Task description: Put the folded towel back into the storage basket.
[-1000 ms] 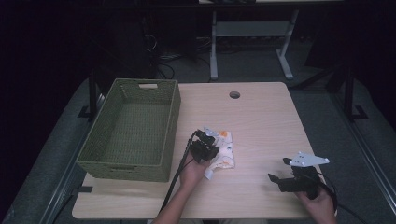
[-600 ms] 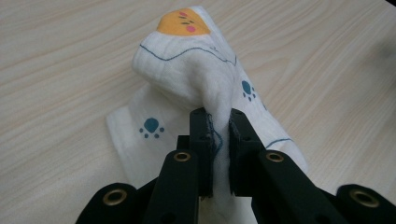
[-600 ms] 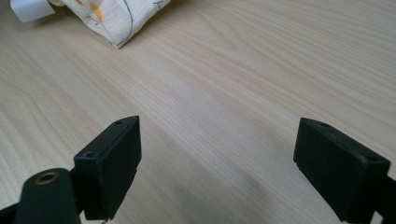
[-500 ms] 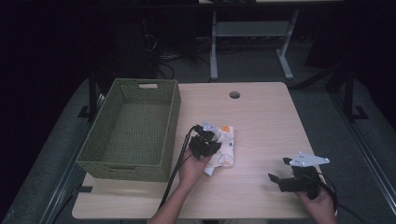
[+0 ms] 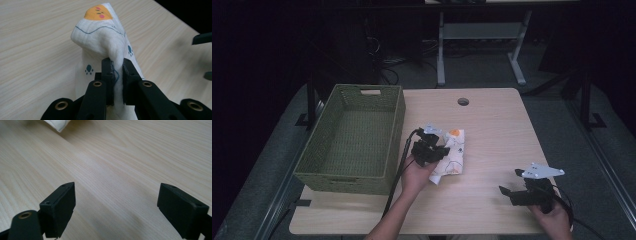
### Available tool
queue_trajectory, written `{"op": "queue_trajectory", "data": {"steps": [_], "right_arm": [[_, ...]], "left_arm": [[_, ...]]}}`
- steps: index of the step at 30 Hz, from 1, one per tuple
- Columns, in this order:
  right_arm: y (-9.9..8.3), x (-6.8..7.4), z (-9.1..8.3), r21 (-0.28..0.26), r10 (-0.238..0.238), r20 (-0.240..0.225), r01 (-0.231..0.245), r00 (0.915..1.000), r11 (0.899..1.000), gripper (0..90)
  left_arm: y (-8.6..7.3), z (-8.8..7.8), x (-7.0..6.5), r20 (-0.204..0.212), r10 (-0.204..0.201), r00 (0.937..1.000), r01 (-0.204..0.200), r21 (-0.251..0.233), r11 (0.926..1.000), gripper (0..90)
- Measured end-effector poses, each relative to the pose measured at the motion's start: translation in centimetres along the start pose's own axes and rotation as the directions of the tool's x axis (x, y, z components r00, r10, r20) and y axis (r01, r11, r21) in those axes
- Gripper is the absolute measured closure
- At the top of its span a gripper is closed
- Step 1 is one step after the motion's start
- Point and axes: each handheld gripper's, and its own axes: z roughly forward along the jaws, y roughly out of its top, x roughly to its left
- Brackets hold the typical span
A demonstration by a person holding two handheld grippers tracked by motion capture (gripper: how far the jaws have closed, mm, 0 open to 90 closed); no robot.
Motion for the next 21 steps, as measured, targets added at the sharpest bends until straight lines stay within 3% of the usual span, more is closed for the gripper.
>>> {"op": "queue_trajectory", "data": {"steps": [3,7,8,12,14,16,18,20,21], "right_arm": [[0.0,-0.1,0.0,0.0,-0.001,0.001,0.001,1.0,1.0,14.7],[0.0,-0.1,-0.1,-0.001,0.009,0.001,-0.009,1.0,1.0,14.7],[0.0,-0.2,-0.1,-0.004,0.009,0.004,-0.009,1.0,1.0,14.7],[0.0,-0.2,-0.2,-0.006,0.008,0.007,-0.008,0.9999,1.0,14.7],[0.0,-0.2,-0.1,-0.005,0.009,0.006,-0.009,0.9999,1.0,14.7],[0.0,-0.2,-0.2,-0.005,0.01,0.006,-0.01,0.9999,1.0,14.7],[0.0,-0.2,-0.2,-0.006,0.01,0.007,-0.01,0.9999,1.0,14.7],[0.0,-0.3,-0.2,-0.007,0.01,0.008,-0.01,0.9999,1.0,14.7],[0.0,-0.3,-0.2,-0.006,0.01,0.008,-0.01,0.9999,1.0,14.7]], "left_arm": [[0.6,-1.0,0.2,0.064,-0.034,0.9974,0.035,-0.028,0.999,83.0],[1.1,-1.7,0.3,0.106,-0.058,0.9927,0.063,-0.046,0.997,83.0],[1.4,-2.2,0.5,0.142,-0.079,0.9867,0.087,-0.053,0.9948,83.0],[1.8,-2.8,0.6,0.166,-0.081,0.9827,0.092,-0.059,0.994,83.0],[2.0,-3.2,0.8,0.205,-0.097,0.9739,0.113,-0.068,0.9912,83.0],[2.1,-3.6,1.1,0.252,-0.119,0.9602,0.142,-0.075,0.987,82.9],[2.2,-3.8,1.3,0.269,-0.129,0.9545,0.156,-0.081,0.9845,82.9],[2.2,-4.1,1.7,0.304,-0.146,0.9415,0.177,-0.078,0.9812,82.9],[2.4,-4.4,1.8,0.316,-0.143,0.9379,0.176,-0.078,0.9813,82.9]]}}
